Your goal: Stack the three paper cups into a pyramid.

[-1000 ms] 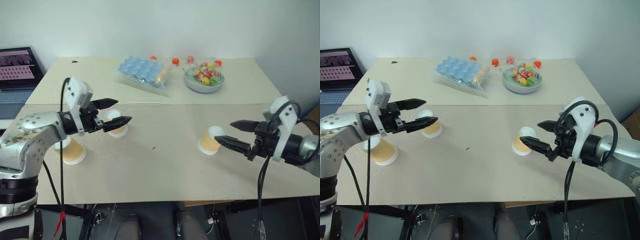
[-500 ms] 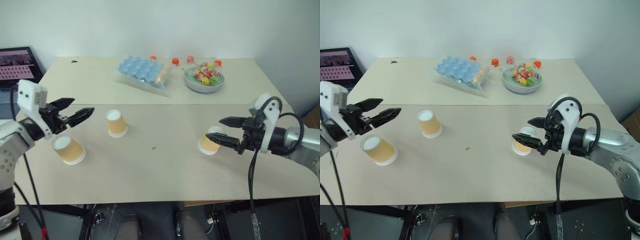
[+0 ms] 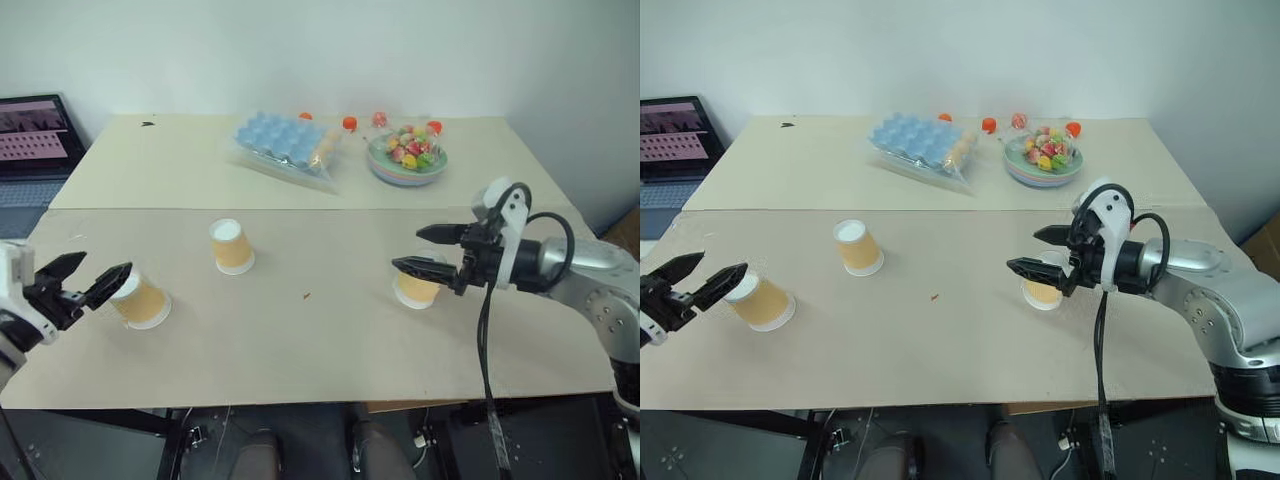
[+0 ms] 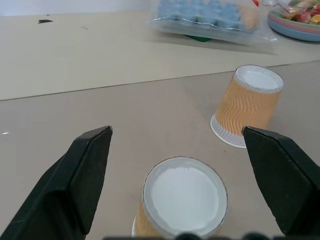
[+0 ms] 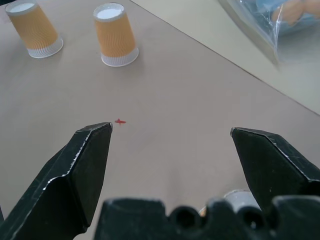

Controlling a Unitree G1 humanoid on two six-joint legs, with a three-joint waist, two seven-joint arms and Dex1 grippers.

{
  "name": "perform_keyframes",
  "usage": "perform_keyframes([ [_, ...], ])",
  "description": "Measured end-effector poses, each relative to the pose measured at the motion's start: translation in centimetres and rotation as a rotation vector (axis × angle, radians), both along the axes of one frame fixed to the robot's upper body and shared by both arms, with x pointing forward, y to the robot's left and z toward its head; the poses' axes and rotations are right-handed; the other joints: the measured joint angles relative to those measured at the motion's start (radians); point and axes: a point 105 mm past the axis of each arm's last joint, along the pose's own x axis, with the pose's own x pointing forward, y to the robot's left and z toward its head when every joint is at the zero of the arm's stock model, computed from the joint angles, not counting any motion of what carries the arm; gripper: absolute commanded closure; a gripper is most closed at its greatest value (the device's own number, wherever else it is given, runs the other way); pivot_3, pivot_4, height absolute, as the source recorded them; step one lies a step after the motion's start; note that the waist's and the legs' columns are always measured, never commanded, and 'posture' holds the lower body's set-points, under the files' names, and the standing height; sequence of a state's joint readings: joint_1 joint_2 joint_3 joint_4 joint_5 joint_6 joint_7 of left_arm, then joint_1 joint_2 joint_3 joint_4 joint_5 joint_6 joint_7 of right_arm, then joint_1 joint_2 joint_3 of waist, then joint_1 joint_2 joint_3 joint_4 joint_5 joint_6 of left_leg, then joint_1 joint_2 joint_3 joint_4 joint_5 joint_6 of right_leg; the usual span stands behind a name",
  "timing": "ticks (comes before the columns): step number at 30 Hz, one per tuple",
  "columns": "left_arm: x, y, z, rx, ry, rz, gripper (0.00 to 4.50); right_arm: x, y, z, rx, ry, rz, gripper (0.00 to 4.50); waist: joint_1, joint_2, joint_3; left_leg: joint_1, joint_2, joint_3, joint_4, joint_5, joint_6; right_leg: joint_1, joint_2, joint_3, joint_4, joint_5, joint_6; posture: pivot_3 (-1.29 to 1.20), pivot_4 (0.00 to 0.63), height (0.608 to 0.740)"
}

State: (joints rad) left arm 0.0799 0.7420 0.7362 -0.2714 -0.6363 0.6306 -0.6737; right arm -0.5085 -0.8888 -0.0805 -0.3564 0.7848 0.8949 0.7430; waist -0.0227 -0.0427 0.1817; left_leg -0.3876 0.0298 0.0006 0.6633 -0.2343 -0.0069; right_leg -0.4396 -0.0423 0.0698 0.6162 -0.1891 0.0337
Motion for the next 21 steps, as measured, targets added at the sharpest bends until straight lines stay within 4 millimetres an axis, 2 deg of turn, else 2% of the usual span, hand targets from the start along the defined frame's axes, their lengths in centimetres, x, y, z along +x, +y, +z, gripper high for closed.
perform_keyframes([
  [12, 0.0, -0.9, -2.0, 0.01, 0.005, -0.002, 0.08, 0.0, 0.2, -0.1, -0.009, -0.001, 0.014, 0.0, 0.004, -0.001, 0.0, 0.0, 0.0, 0.0, 0.0, 0.0, 0.0, 0.0, 0.0, 0.0, 0.0, 0.002, -0.003, 0.0, 0.15, 0.74],
  [18, 0.8, -0.9, -4.0, 0.016, 0.042, 0.004, 0.08, -0.9, 0.0, 0.7, -0.004, 0.004, 0.027, 0.0, 0.004, -0.001, -0.001, 0.0, 0.0, 0.0, 0.0, 0.0, 0.0, 0.0, 0.0, 0.0, -0.001, 0.002, -0.003, 0.0, 0.15, 0.74],
  [21, 1.2, -1.0, -4.3, 0.018, 0.04, -0.001, 0.08, -1.6, 0.2, 1.0, -0.004, 0.015, 0.049, 0.0, 0.005, -0.002, -0.001, 0.0, 0.0, 0.0, 0.0, 0.0, 0.0, 0.0, 0.001, 0.0, -0.001, 0.002, -0.003, 0.0, 0.15, 0.74],
])
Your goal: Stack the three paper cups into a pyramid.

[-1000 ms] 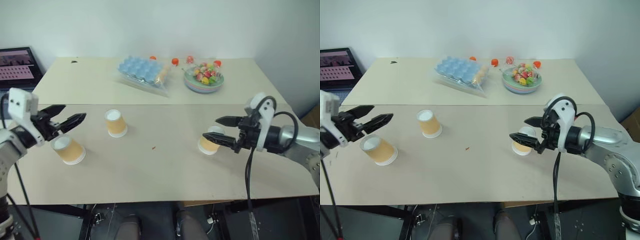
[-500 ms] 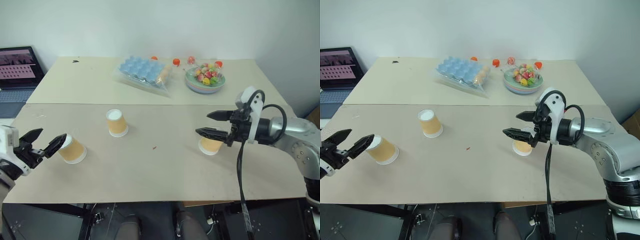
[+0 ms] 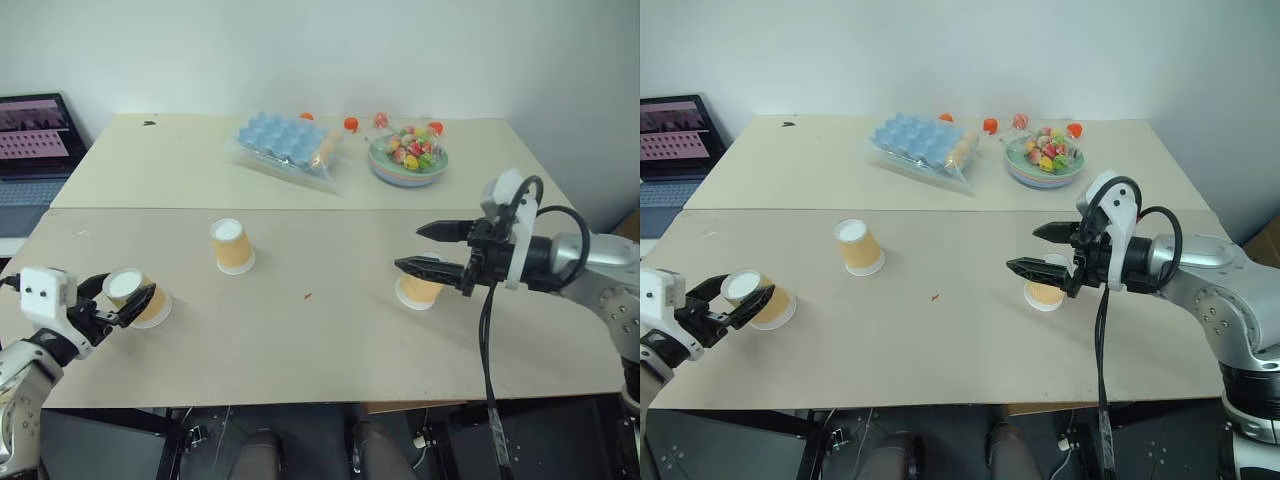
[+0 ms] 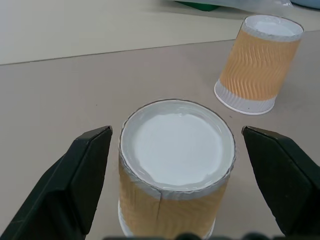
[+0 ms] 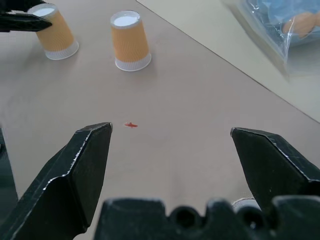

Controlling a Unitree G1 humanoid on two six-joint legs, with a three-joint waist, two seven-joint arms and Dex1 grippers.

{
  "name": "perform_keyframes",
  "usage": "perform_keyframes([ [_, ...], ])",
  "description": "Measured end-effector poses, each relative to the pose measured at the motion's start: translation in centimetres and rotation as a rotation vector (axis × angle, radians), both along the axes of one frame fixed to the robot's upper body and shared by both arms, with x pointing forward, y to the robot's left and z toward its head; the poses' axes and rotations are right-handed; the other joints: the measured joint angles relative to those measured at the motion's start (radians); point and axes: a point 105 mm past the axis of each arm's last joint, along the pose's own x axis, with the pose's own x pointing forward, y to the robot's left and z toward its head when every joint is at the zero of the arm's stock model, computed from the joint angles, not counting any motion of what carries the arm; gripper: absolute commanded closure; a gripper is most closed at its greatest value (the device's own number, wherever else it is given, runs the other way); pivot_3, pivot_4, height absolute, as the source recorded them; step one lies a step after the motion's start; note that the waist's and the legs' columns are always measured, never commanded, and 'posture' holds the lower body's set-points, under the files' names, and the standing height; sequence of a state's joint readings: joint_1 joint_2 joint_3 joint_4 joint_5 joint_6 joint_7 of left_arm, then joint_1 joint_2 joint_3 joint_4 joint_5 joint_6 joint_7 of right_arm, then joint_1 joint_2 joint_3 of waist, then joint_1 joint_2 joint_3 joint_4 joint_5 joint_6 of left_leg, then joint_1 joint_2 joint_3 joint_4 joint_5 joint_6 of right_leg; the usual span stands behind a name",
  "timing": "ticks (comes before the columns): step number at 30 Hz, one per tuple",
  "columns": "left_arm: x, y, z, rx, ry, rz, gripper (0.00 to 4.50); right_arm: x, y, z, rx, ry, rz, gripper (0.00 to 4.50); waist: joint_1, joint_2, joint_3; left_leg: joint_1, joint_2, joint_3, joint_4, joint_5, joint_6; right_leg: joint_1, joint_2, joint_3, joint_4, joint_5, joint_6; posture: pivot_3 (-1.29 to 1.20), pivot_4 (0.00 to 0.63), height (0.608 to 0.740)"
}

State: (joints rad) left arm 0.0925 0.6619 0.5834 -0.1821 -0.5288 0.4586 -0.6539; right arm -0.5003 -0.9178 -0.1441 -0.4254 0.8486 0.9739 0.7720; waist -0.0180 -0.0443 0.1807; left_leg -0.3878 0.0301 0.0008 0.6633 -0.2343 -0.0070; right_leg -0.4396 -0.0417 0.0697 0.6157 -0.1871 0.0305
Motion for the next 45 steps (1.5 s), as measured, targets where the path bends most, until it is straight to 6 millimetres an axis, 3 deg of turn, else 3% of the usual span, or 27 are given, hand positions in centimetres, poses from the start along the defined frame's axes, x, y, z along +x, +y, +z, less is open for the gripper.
perform_keyframes([
  [6, 0.4, -0.4, -0.3, 0.0, -0.005, -0.006, 0.08, -0.6, 0.1, 0.4, 0.005, 0.004, 0.007, 0.0, -0.001, 0.0, 0.0, 0.0, 0.0, 0.0, 0.0, 0.0, 0.0, 0.0, 0.0, 0.0, 0.0, 0.0, 0.0, 0.0, 0.15, 0.74],
  [12, 0.8, -0.6, -0.4, -0.009, -0.01, -0.012, 1.79, -0.7, 0.1, 0.3, -0.006, 0.007, -0.007, 0.0, 0.0, 0.0, 0.0, 0.0, 0.0, 0.0, 0.0, 0.0, 0.0, 0.0, 0.0, 0.0, 0.0, 0.0, 0.0, 0.0, 0.15, 0.74],
  [20, 2.3, -2.2, 0.9, -0.005, -0.034, -0.075, 1.79, -0.7, -0.1, 0.2, -0.011, 0.003, -0.034, 0.0, 0.0, 0.0, 0.0, 0.0, 0.0, 0.0, 0.0, 0.0, 0.0, 0.0, 0.0, 0.0, 0.0, 0.0, 0.0, 0.0, 0.15, 0.74],
  [24, 2.4, -4.6, 2.2, 0.012, -0.03, -0.199, 1.79, -1.0, -0.3, 0.1, -0.007, 0.003, -0.042, 0.0, 0.002, -0.001, 0.0, -0.001, 0.0, 0.0, 0.0, 0.0, 0.0, 0.0, 0.0, 0.0, -0.001, 0.0, 0.0, 0.0, 0.15, 0.74],
  [27, 1.1, -7.9, 2.1, 0.037, 0.048, -0.407, 1.79, -1.4, -0.7, -0.1, 0.003, 0.005, -0.072, 0.0, -0.001, -0.001, 0.0, -0.001, 0.0, 0.0, 0.0, 0.0, 0.0, 0.0, 0.0, 0.0, -0.001, 0.0, 0.0, 0.0, 0.15, 0.74],
  [30, 0.5, -9.5, 2.5, 0.02, 0.073, -0.517, 1.79, -1.6, -0.8, -0.4, 0.002, 0.008, -0.092, 0.0, -0.001, -0.001, 0.0, 0.0, 0.0, 0.0, 0.0, 0.0, 0.0, 0.0, 0.001, 0.0, 0.0, -0.001, 0.002, 0.0, 0.15, 0.74],
  [36, 2.7, -15.7, 5.2, 0.041, -0.007, -0.765, 1.79, -2.2, -0.5, -0.6, 0.034, -0.002, -0.118, 0.0, 0.009, 0.0, -0.001, 0.001, 0.0, 0.0, 0.001, 0.0, 0.0, 0.003, 0.002, 0.0, 0.0, -0.001, 0.002, 0.0, 0.15, 0.74],
  [41, 4.5, -18.5, 3.1, 0.014, 0.064, -0.824, 1.79, -2.3, -0.9, -1.0, 0.039, -0.002, -0.165, 0.0, -0.008, 0.0, -0.001, -0.001, 0.0, 0.0, 0.001, 0.0, 0.001, 0.001, 0.002, 0.001, -0.001, 0.001, 0.0, 0.0, 0.15, 0.74],
  [43, 5.7, -20.6, 4.0, -0.008, 0.042, -0.891, 1.79, -2.5, -0.9, -1.1, 0.051, -0.013, -0.191, 0.0, 0.003, 0.0, -0.002, -0.002, 0.0, -0.001, 0.003, 0.0, 0.001, 0.001, 0.002, -0.001, -0.001, 0.001, 0.001, 0.0, 0.15, 0.74],
  [45, 6.1, -21.5, 4.9, 0.016, 0.013, -0.938, 1.79, -3.0, -0.8, -1.1, 0.054, -0.021, -0.197, 0.0, 0.004, 0.0, -0.002, -0.002, 0.0, -0.001, 0.003, -0.001, 0.001, 0.001, 0.002, 0.0, -0.001, 0.001, 0.001, 0.0, 0.15, 0.74],
])
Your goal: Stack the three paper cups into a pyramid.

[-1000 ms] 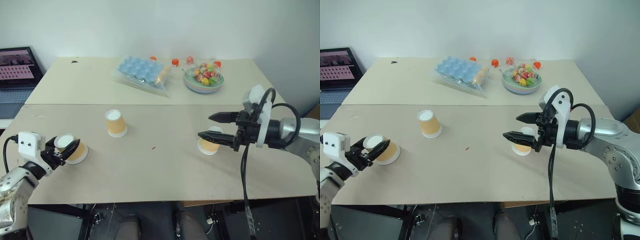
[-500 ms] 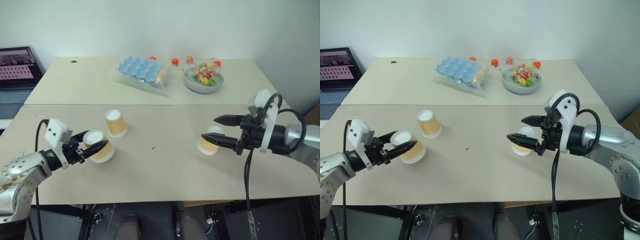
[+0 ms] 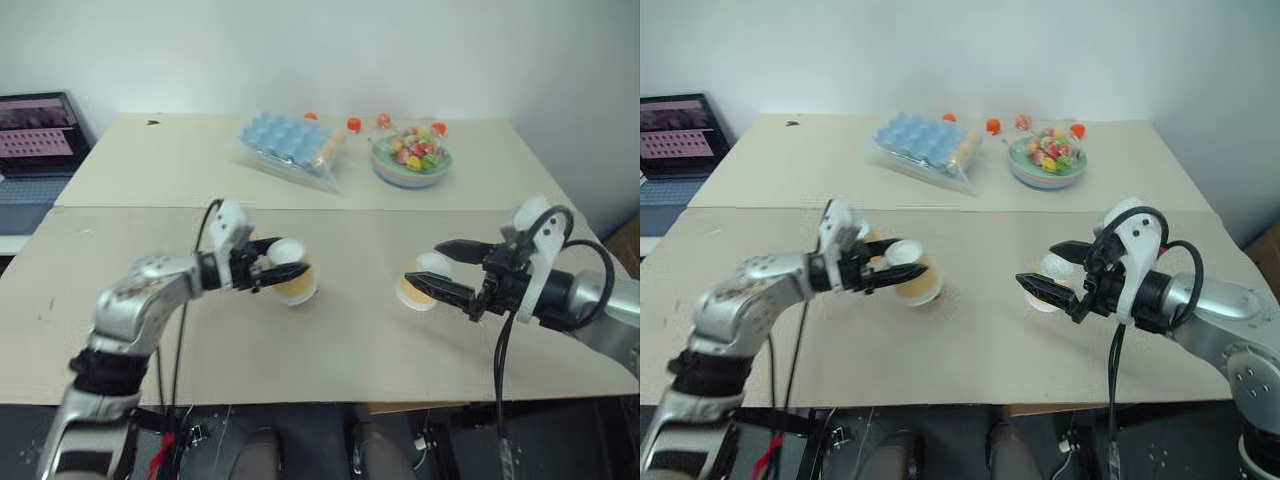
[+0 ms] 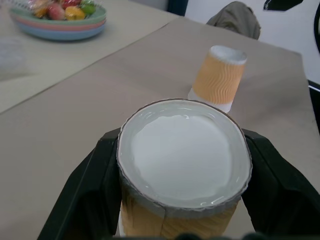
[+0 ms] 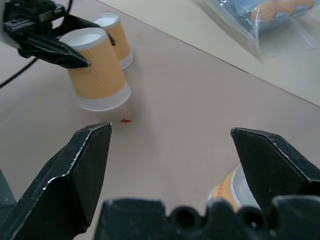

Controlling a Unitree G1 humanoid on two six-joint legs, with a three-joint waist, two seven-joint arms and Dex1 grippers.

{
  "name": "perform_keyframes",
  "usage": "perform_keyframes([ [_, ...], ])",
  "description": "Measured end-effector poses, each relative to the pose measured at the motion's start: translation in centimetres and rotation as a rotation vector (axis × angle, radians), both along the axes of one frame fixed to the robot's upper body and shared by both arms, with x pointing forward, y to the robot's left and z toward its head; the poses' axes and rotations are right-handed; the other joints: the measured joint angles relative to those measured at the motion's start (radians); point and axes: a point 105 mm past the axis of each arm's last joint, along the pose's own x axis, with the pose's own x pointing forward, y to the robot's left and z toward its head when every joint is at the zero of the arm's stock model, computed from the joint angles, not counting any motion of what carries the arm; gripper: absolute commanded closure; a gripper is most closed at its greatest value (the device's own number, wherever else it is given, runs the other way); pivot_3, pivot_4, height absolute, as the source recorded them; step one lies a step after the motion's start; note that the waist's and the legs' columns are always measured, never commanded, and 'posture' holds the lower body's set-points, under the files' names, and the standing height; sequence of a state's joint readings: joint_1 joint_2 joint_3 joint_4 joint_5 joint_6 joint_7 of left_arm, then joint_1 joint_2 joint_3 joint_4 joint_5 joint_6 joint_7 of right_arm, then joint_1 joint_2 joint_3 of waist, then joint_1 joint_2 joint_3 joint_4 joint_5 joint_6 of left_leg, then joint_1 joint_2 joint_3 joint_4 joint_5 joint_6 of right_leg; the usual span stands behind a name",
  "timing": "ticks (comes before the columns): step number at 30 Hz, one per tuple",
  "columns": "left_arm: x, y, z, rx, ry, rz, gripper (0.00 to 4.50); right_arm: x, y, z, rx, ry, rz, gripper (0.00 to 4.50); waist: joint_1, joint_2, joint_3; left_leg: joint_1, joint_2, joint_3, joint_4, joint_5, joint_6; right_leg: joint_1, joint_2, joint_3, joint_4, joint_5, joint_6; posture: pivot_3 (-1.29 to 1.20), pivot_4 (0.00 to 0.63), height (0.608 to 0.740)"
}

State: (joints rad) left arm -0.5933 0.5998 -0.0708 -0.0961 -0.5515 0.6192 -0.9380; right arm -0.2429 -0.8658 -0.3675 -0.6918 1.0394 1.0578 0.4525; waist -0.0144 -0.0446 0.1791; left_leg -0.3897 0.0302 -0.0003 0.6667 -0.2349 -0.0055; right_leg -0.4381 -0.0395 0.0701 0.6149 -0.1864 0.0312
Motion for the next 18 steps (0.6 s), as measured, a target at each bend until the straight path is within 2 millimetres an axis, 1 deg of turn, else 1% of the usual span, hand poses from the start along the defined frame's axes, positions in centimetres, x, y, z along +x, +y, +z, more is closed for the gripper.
perform_keyframes([
  [2, 0.7, -0.4, 0.2, 0.01, -0.015, -0.018, 1.79, -0.2, -0.1, -0.1, 0.002, -0.008, -0.024, 0.0, -0.004, 0.0, 0.0, 0.0, 0.0, 0.0, 0.0, 0.0, 0.0, 0.0, 0.0, 0.0, 0.0, 0.0, 0.0, 0.0, 0.15, 0.74],
  [4, 1.1, -0.8, -0.2, 0.013, -0.006, -0.035, 1.79, -0.3, -0.2, -0.2, 0.009, -0.006, -0.042, 0.0, -0.006, 0.0, 0.0, 0.0, 0.0, 0.0, 0.0, 0.0, 0.0, 0.0, 0.0, 0.0, 0.0, 0.0, 0.0, 0.0, 0.15, 0.74],
  [6, 1.4, -1.6, -1.0, 0.019, 0.013, -0.064, 1.79, -0.5, -0.2, 0.0, 0.015, -0.017, -0.058, 0.0, -0.005, 0.0, 0.0, 0.0, 0.0, 0.0, 0.0, 0.0, 0.0, 0.0, 0.0, 0.0, 0.001, 0.0, 0.001, 0.0, 0.15, 0.74],
  [8, 1.5, -2.2, -1.3, 0.022, 0.02, -0.089, 1.79, -0.6, -0.2, -0.1, 0.013, -0.017, -0.067, 0.0, -0.004, 0.0, 0.0, 0.0, 0.0, 0.0, 0.0, 0.0, 0.0, 0.0, 0.0, 0.0, 0.0, -0.001, 0.001, 0.0, 0.15, 0.74],
  [13, 1.9, -3.7, -1.1, 0.045, -0.032, -0.138, 1.79, -0.7, -0.1, 0.0, 0.023, -0.023, -0.085, 0.0, -0.001, 0.0, 0.0, 0.0, 0.0, 0.0, 0.0, 0.0, 0.0, 0.0, 0.0, 0.0, 0.0, -0.001, 0.001, 0.0, 0.15, 0.74],
  [18, 2.0, -4.7, -2.2, 0.079, -0.045, -0.161, 1.79, -0.9, 0.1, 0.1, 0.036, -0.028, -0.088, 0.0, -0.002, 0.0, 0.0, 0.0, 0.0, 0.0, 0.0, 0.0, 0.0, 0.0, 0.0, 0.0, 0.0, -0.001, 0.001, 0.0, 0.15, 0.74],
])
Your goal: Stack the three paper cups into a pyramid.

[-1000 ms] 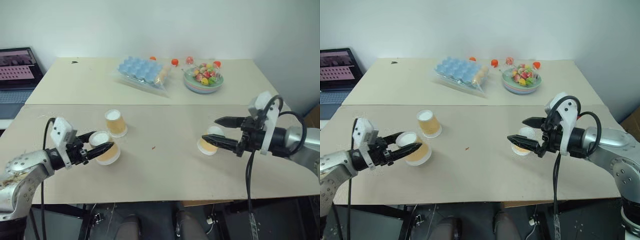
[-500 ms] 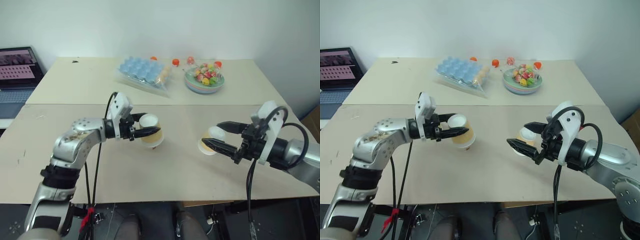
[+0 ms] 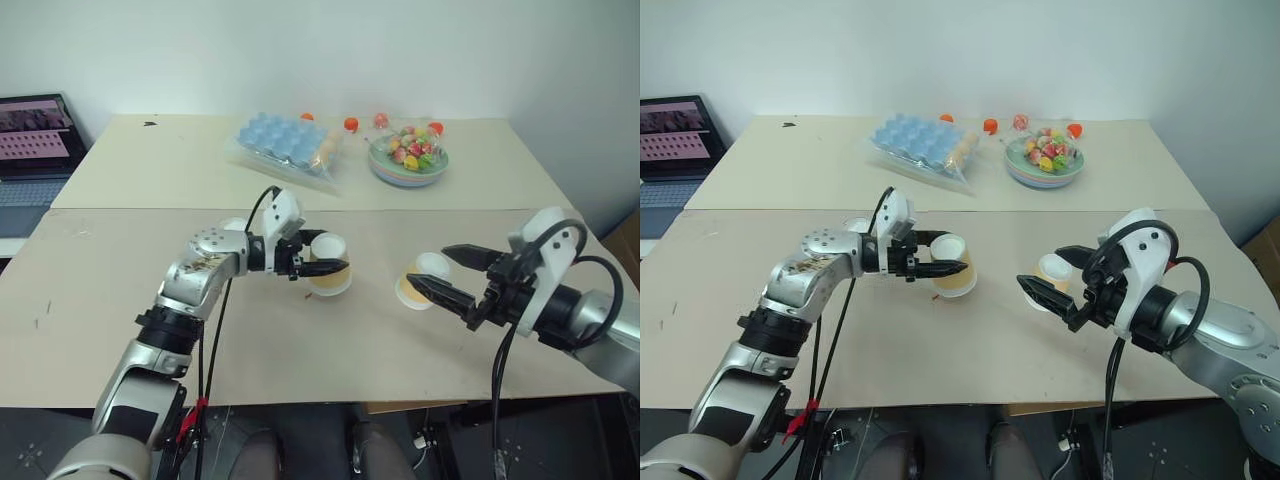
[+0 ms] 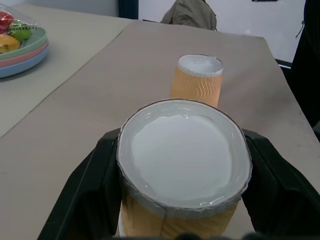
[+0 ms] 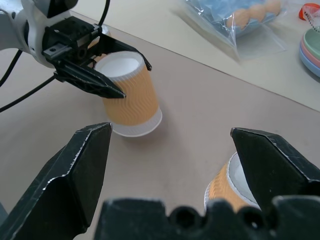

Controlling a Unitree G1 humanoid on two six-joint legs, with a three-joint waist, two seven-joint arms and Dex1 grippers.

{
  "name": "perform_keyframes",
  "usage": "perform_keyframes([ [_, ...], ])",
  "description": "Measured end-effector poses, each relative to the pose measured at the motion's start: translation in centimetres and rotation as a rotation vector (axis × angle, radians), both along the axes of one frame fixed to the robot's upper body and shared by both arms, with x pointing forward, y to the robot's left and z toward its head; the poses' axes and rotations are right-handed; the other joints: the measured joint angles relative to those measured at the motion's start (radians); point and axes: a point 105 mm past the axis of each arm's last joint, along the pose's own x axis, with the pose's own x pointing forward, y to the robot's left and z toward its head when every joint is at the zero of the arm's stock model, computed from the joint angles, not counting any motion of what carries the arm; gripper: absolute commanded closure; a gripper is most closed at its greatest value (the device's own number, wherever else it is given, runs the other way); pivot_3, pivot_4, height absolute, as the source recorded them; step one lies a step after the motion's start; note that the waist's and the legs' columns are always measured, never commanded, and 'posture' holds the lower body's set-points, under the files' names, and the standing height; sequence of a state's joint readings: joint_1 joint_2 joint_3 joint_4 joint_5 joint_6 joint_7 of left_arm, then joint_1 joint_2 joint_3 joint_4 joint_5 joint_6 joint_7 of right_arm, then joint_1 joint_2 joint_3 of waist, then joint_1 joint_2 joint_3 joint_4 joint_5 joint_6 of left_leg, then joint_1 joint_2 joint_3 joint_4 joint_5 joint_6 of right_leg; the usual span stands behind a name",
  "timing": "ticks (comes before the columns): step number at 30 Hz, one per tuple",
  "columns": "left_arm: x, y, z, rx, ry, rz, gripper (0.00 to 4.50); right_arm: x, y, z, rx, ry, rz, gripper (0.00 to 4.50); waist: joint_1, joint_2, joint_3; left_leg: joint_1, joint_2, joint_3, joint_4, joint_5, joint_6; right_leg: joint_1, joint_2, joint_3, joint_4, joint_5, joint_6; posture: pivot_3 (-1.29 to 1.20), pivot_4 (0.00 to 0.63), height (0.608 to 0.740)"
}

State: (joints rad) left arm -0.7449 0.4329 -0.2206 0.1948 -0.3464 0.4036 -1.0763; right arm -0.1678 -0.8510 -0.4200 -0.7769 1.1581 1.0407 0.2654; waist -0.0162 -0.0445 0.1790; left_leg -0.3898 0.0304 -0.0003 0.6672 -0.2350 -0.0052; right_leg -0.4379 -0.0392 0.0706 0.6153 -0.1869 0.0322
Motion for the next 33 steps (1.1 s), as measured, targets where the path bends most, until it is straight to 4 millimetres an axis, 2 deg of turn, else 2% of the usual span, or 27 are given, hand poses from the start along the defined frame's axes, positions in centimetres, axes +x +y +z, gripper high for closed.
perform_keyframes([
  [5, 0.3, -0.1, -0.5, 0.029, -0.025, -0.002, 1.79, 0.1, -0.2, 0.0, -0.001, -0.002, -0.022, 0.0, 0.001, 0.0, 0.0, 0.0, 0.0, 0.0, 0.0, 0.0, 0.0, 0.0, 0.0, 0.0, 0.0, 0.0, 0.0, 0.0, 0.15, 0.74],
  [11, 1.1, -0.2, -2.6, 0.093, -0.02, 0.025, 1.79, 0.0, -0.2, 0.1, 0.006, -0.007, -0.031, 0.0, 0.001, 0.0, 0.0, 0.0, 0.0, 0.0, 0.0, 0.0, 0.0, 0.0, 0.0, 0.0, 0.0, 0.0, 0.0, 0.0, 0.15, 0.74],
  [15, 1.4, -1.0, -2.6, 0.07, -0.024, 0.025, 1.79, 0.0, -0.2, 0.2, 0.005, -0.014, -0.033, 0.0, 0.002, 0.0, 0.0, 0.0, 0.0, 0.0, 0.0, 0.0, 0.0, 0.0, 0.0, 0.0, 0.0, 0.0, 0.0, 0.0, 0.15, 0.74],
  [17, 1.4, -1.5, -2.6, 0.055, -0.022, 0.025, 0.81, 0.0, -0.2, 0.3, 0.006, -0.015, -0.033, 0.0, 0.002, 0.0, 0.0, -0.001, 0.0, 0.0, 0.0, 0.0, 0.0, 0.0, 0.0, 0.0, 0.0, 0.0, 0.0, 0.0, 0.15, 0.74],
  [20, 1.5, -1.7, -2.5, 0.038, -0.021, 0.035, 0.03, 0.0, -0.3, 0.3, -0.004, -0.017, -0.039, 0.0, 0.001, 0.0, 0.0, -0.001, 0.0, 0.0, 0.0, 0.0, 0.0, 0.0, 0.0, 0.0, 0.0, 0.0, 0.0, 0.0, 0.15, 0.74],
  [28, 1.8, -1.1, -2.1, 0.022, 0.009, 0.068, 0.03, 0.0, -0.4, 0.5, -0.007, -0.025, -0.04, 0.0, 0.0, 0.0, 0.0, 0.0, 0.0, 0.0, 0.0, 0.0, 0.0, 0.0, 0.0, 0.0, 0.0, 0.0, 0.001, 0.0, 0.15, 0.74],
  [31, 1.3, -1.3, -0.9, 0.006, 0.038, 0.042, 0.03, 0.1, -0.4, 0.5, -0.008, -0.023, -0.036, 0.0, 0.001, 0.0, 0.0, -0.001, 0.0, 0.0, 0.0, 0.0, 0.0, 0.0, 0.0, 0.0, 0.0, 0.0, 0.001, 0.0, 0.15, 0.74],
  [33, 1.1, -1.5, 1.0, -0.011, 0.019, 0.02, 0.03, 0.1, -0.4, 0.5, -0.006, -0.022, -0.03, 0.0, 0.001, 0.0, 0.0, -0.001, 0.0, 0.0, 0.0, 0.0, 0.0, 0.0, 0.0, 0.0, 0.0, 0.0, 0.001, 0.0, 0.15, 0.74],
])
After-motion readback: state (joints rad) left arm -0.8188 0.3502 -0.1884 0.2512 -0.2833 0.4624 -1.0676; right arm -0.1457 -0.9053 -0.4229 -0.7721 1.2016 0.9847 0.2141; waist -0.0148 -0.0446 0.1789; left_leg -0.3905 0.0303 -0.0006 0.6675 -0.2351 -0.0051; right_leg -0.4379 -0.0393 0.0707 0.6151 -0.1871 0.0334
